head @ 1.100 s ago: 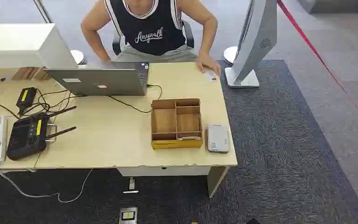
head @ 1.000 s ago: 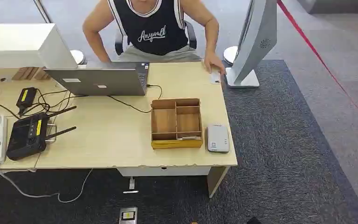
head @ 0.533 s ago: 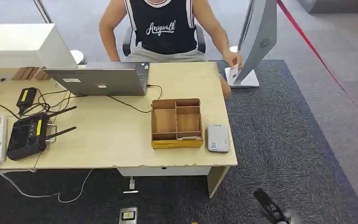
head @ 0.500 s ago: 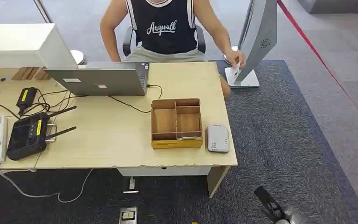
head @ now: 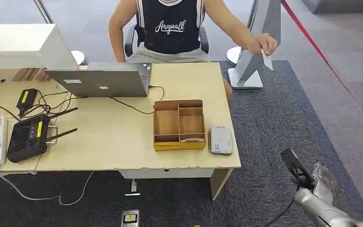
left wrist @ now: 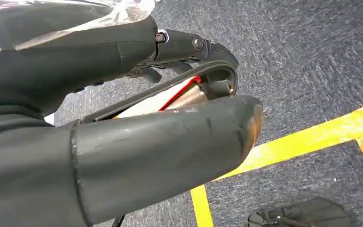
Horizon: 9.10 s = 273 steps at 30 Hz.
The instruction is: Pass the card to the sensor for recognition and then transmit it.
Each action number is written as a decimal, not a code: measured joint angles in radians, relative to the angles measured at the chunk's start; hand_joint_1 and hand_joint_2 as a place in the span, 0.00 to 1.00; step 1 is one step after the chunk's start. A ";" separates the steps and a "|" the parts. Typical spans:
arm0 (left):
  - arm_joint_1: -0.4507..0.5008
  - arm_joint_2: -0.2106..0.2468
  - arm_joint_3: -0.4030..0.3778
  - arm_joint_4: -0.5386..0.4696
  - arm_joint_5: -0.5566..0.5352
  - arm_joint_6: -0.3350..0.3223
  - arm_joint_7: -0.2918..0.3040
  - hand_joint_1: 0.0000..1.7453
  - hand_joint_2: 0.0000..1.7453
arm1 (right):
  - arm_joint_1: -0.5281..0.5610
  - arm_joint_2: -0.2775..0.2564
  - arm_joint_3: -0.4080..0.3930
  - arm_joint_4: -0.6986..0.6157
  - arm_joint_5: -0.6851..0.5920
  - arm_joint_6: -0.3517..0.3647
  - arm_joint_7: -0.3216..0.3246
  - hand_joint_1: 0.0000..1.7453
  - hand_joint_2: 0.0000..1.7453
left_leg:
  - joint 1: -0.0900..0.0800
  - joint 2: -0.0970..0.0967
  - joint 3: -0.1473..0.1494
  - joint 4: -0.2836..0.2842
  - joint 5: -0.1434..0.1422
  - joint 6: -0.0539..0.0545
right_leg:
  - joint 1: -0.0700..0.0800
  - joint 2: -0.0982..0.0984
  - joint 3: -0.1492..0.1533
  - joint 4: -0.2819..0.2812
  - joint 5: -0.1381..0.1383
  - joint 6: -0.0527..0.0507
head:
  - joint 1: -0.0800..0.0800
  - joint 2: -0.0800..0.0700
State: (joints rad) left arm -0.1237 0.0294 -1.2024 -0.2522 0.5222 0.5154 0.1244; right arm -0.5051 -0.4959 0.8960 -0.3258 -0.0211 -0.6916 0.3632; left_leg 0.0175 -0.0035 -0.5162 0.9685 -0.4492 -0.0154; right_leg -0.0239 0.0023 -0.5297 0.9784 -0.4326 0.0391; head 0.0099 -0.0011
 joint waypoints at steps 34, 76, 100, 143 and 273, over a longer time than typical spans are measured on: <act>-0.006 -0.009 -0.032 -0.002 0.001 0.033 -0.029 0.00 0.00 | -0.411 0.157 -0.251 -0.432 0.530 0.032 -0.276 0.00 1.00 | 0.000 -0.001 -0.007 0.000 0.004 -0.001 | 0.000 -0.002 -0.008 0.003 0.002 -0.002 | -0.001 0.000; -0.016 -0.010 -0.100 -0.002 -0.050 -0.003 -0.032 0.00 0.00 | -0.436 0.213 -0.160 -0.303 0.520 0.047 -0.259 1.00 1.00 | 0.000 -0.001 -0.009 0.001 0.004 -0.001 | 0.000 -0.003 -0.011 0.003 0.002 -0.002 | -0.001 0.000; -0.011 -0.010 -0.107 -0.002 -0.027 0.001 -0.032 0.00 0.00 | -0.359 0.166 -0.159 -0.373 0.516 0.141 -0.187 1.00 1.00 | 0.000 -0.001 -0.009 0.001 0.004 -0.001 | 0.000 -0.003 -0.011 0.002 0.002 -0.002 | -0.001 0.000; -0.006 -0.009 -0.097 -0.003 0.022 0.006 -0.030 0.00 0.00 | -0.085 0.162 -0.099 -0.405 0.433 0.225 -0.168 1.00 1.00 | 0.000 -0.001 -0.010 0.001 0.004 -0.001 | 0.000 -0.003 -0.012 0.002 0.002 -0.002 | -0.001 0.000; -0.055 0.004 -0.156 -0.011 -0.178 -0.050 0.002 0.00 0.00 | -0.601 0.397 -0.077 -0.128 0.693 0.352 -0.148 0.00 0.00 | 0.001 -0.001 -0.014 0.001 0.008 -0.001 | 0.001 -0.003 -0.016 0.003 0.006 -0.003 | -0.001 0.000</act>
State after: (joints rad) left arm -0.1785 0.0336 -1.3581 -0.2636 0.3446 0.4658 0.1263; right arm -1.1062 -0.0992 0.8190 -0.4539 0.6714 -0.3392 0.2148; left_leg 0.0180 -0.0046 -0.5302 0.9693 -0.4415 -0.0160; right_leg -0.0232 -0.0007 -0.5459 0.9819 -0.4271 0.0361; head 0.0092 -0.0011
